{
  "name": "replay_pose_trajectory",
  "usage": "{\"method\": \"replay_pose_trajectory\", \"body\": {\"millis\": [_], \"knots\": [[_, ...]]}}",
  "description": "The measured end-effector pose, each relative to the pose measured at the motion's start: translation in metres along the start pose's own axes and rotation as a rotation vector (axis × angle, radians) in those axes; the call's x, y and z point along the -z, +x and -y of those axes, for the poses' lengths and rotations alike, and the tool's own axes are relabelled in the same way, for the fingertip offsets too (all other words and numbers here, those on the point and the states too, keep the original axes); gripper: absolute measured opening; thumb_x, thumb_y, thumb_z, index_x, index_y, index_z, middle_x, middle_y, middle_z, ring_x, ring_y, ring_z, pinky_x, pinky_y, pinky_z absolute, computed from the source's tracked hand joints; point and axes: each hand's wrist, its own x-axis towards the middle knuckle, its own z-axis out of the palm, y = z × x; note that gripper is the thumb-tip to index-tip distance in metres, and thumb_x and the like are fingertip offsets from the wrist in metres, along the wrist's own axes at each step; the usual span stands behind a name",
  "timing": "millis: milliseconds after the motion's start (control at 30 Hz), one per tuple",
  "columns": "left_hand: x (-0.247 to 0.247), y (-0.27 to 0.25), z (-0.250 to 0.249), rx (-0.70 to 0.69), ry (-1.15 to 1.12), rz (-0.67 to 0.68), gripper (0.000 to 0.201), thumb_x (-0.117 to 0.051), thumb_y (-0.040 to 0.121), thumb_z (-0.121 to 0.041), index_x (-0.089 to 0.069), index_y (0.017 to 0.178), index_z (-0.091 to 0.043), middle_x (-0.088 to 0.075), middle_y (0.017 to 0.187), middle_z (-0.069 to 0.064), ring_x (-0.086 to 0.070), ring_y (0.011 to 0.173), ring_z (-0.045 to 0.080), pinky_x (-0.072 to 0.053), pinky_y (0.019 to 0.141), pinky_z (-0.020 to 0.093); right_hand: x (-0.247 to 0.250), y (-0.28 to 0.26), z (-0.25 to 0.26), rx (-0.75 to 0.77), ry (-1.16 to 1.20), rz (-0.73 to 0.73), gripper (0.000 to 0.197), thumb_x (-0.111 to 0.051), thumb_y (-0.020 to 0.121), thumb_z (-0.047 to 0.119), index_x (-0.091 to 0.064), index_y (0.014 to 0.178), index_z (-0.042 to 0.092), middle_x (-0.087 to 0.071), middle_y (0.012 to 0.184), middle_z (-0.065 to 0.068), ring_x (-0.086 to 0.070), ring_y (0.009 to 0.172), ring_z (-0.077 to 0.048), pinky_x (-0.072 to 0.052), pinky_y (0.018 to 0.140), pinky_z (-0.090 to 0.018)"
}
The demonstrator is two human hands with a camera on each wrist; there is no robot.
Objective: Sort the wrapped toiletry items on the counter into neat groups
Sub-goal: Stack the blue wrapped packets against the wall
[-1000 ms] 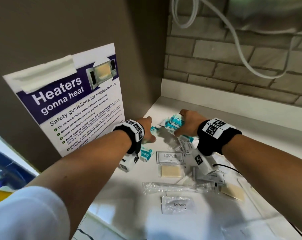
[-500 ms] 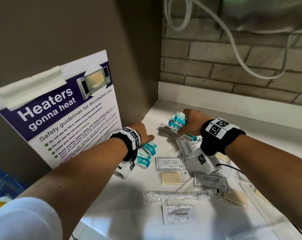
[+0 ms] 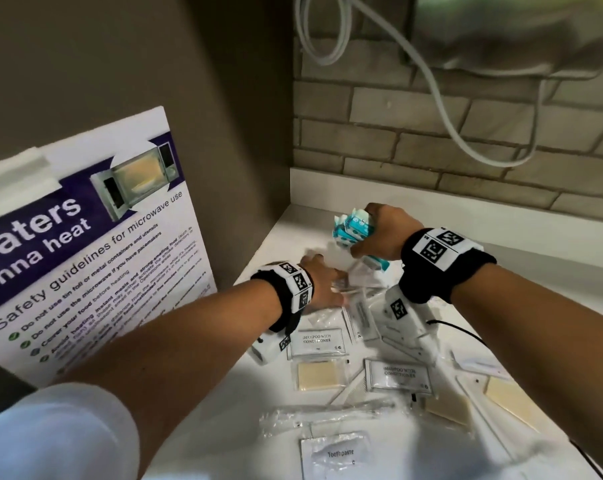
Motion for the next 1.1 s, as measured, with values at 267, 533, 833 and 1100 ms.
{"method": "replay_pose_trajectory", "body": {"millis": [267,533,833,1100], "knots": [[0.003,-0.023,-0.012,-0.121,-0.212,0.008,0.058,-0.06,0.088,-0.049,-0.046,0.139,-0.027,-0.053,0.131,0.003,-0.056,0.115,0.023,-0.048,0.095,0.035,-0.01,-0.004,0.0,0.041,-0.023,0.064,0.042,-0.081,0.065,0.035,-0.052,0.093,0.024,-0.063,0.089,0.0,-0.06,0.08,-0.023,-0.046,0.068,-0.028],[0.043,-0.024,0.044,-0.047,-0.651,-0.255,0.111,-0.091,0.059,-0.02,-0.022,0.147,-0.02,-0.045,0.141,0.006,-0.057,0.117,0.024,-0.047,0.101,0.038,-0.019,0.002,0.02,0.133,0.024,0.151,0.05,-0.085,0.065,0.036,-0.061,0.104,0.016,-0.07,0.099,-0.003,-0.065,0.089,-0.022,-0.055,0.08,-0.033],[0.035,-0.017,0.078,0.107,-0.615,-0.275,0.079,-0.085,0.063,-0.002,-0.052,0.133,-0.016,-0.065,0.119,0.0,-0.065,0.104,0.019,-0.051,0.092,0.028,-0.031,0.044,0.033,0.118,0.171,0.218,0.038,-0.085,0.067,0.031,-0.058,0.093,0.023,-0.068,0.094,0.002,-0.063,0.084,-0.018,-0.044,0.074,-0.025],[0.028,-0.005,0.082,0.179,-0.492,-0.186,0.054,-0.065,0.072,0.016,-0.064,0.112,-0.02,-0.061,0.121,0.004,-0.06,0.086,0.018,-0.052,0.065,0.022,-0.056,0.073,0.034,-0.006,0.028,0.109,0.073,-0.086,0.063,0.043,-0.056,0.122,0.014,-0.064,0.117,-0.006,-0.059,0.1,-0.024,-0.047,0.083,-0.029]]}}
